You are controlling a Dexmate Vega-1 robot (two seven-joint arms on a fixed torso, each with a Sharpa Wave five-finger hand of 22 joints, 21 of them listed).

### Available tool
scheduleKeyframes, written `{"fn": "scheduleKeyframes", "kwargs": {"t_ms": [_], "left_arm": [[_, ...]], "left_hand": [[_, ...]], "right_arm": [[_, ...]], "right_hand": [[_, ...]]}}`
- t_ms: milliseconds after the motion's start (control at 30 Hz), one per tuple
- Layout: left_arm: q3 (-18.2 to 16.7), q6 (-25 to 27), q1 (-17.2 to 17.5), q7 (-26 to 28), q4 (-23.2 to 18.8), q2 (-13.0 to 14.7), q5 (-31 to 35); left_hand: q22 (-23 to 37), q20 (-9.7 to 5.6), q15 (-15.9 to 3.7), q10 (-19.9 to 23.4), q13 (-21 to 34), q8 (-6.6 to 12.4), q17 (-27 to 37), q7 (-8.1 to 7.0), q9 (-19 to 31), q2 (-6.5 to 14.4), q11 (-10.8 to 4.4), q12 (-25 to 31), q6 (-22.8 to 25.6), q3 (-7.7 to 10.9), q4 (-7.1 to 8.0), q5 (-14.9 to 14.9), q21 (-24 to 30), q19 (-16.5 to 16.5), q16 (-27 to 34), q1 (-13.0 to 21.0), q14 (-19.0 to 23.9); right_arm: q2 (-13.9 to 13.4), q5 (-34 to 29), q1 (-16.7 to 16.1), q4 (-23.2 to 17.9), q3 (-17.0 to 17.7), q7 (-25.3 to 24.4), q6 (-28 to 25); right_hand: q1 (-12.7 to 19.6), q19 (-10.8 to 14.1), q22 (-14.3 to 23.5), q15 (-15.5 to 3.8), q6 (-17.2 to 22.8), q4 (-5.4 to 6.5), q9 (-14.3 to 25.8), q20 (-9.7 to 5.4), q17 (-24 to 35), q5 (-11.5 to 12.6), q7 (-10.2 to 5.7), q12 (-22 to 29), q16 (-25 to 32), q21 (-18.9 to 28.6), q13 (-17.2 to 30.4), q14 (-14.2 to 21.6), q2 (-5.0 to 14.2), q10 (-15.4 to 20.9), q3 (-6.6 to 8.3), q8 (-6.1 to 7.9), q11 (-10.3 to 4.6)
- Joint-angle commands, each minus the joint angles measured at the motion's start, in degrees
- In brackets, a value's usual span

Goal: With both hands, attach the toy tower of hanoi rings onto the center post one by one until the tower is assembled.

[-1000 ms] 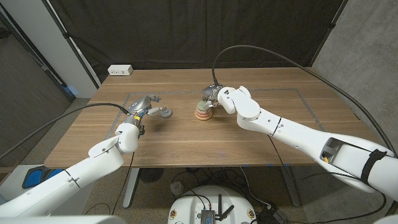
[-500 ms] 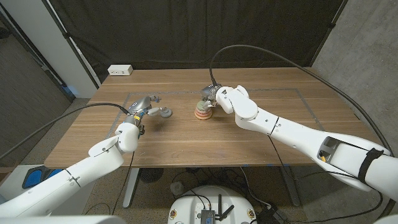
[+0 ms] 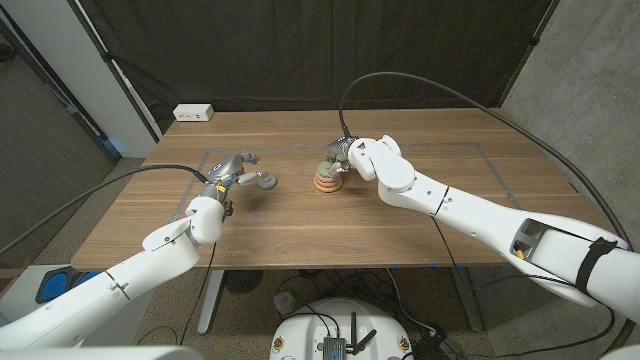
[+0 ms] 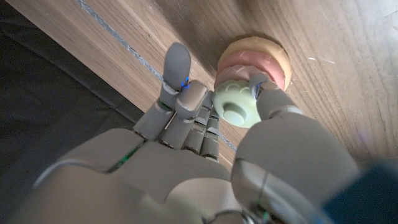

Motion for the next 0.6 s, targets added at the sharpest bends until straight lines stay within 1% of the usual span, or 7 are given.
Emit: {"fn": "scheduleKeyframes", "kwargs": {"t_ms": [33, 67, 200, 333, 400, 433, 600], "left_arm": [[-0.07, 0.26, 0.43, 0.21, -0.57, 0.08, 0.17], [-0.08, 0.25, 0.49, 0.30, -0.60, 0.07, 0.21], [-0.22, 0.19, 0.76, 0.48, -0.80, 0.03, 0.11], [-0.51, 0.11, 1.21, 0.99, -1.03, -0.09, 0.03], [-0.66, 0.09, 1.33, 1.06, -1.10, -0.13, -0.10], [-0.82, 0.03, 1.48, 1.23, -1.19, -0.19, -0.21], [-1.28, 0.35, 2.15, 1.81, -2.14, -0.01, 0.01]], "left_hand": [[0.24, -8.07, -4.66, 0.78, 0.04, -0.29, 0.16, 0.06, 0.17, -0.03, 0.06, 0.04, 0.56, 0.46, -0.20, -0.15, 0.34, 0.40, 0.18, -0.30, 0.35], [0.19, -8.07, -4.66, 0.75, 0.03, -0.28, 0.07, 0.06, 0.17, -0.02, 0.05, 0.02, 0.61, 0.48, -0.20, -0.15, 0.26, 0.27, 0.09, -0.31, 0.26], [0.10, -8.07, -4.66, 0.77, 0.09, -0.30, 0.17, 0.05, 0.17, -0.01, 0.07, 0.05, 0.61, 0.53, -0.21, -0.16, 0.24, 0.37, 0.21, -0.32, 0.36], [0.03, -8.08, -4.66, 0.79, 0.11, -0.30, 0.23, 0.00, 0.17, 0.00, -0.01, 0.06, 0.65, 0.58, -0.23, -0.16, 0.21, 0.39, 0.28, -0.30, 0.41], [0.11, -8.09, -4.66, 0.78, 0.11, -0.30, 0.15, 0.00, 0.17, -0.01, 0.03, 0.05, 0.65, 0.60, -0.24, -0.16, 0.26, 0.39, 0.20, -0.29, 0.32], [0.09, -8.09, -4.66, 0.77, 0.12, -0.32, 0.20, 0.02, 0.17, -0.02, 0.03, 0.05, 0.61, 0.60, -0.25, -0.16, 0.24, 0.36, 0.26, -0.29, 0.37], [0.11, -8.08, -4.66, 0.64, 0.10, -0.41, 0.27, 0.02, 0.18, -0.05, 0.00, -0.02, 0.40, 0.65, -0.27, -0.16, 0.23, 0.26, 0.32, -0.27, 0.38]], "right_arm": [[-0.62, -0.35, -0.66, -1.77, 0.81, 0.95, -0.82], [-0.69, -0.52, -0.78, -1.99, 0.85, 1.07, -1.02], [-1.18, -0.79, -1.59, -3.00, 1.43, 1.14, -1.90], [-2.04, -0.98, -2.88, -4.41, 2.36, 0.42, -2.90], [-2.58, -1.10, -3.68, -5.27, 2.94, -0.25, -3.37], [-2.81, -1.08, -4.08, -5.66, 3.27, -0.58, -3.62], [-3.94, -1.42, -5.98, -7.56, 4.79, -2.24, -4.95]], "right_hand": [[-0.38, -0.58, -0.10, -1.35, -1.82, -0.31, -0.10, -2.22, 0.31, -0.32, 1.37, -0.20, -0.12, -0.49, -0.11, -0.35, -1.42, -1.51, -0.08, -0.38, 0.86], [-0.36, -0.66, -0.12, -1.34, -2.64, -0.34, -0.15, -2.23, 0.30, -0.43, 1.57, -0.19, -0.13, -0.53, -0.21, -0.51, -1.56, -2.10, -0.07, -0.49, 1.18], [-0.32, -0.78, -0.14, -1.34, -3.82, -0.37, -0.24, -2.23, 0.28, -0.62, 2.17, -0.04, -0.16, -0.60, -0.37, -0.73, -1.74, -2.52, -0.05, -0.64, 1.30], [-0.29, -0.71, -0.04, -1.34, -4.30, -0.36, -0.30, -2.23, 0.26, -0.74, 2.08, 0.06, -0.18, -0.50, -0.48, -0.83, -1.78, -2.70, -0.03, -0.60, 1.34], [-0.28, -0.85, -0.15, -1.33, -4.01, -0.33, -0.33, -2.23, 0.25, -0.81, 1.81, 0.16, -0.20, -0.62, -0.55, -0.89, -1.76, -2.74, 0.00, -0.33, 1.30], [-0.27, -0.75, -0.02, -1.33, -3.74, -0.31, -0.35, -2.22, 0.24, -0.85, 1.39, 0.25, -0.20, -0.50, -0.61, -0.94, -1.75, -2.69, 0.02, -0.12, 1.37], [-0.14, -0.92, -0.17, -1.33, -2.18, -0.20, -0.37, -2.21, 0.19, -1.03, 0.93, 0.55, -0.22, -0.63, -0.85, -1.00, -1.39, -2.55, 0.19, 0.78, 0.90]]}}
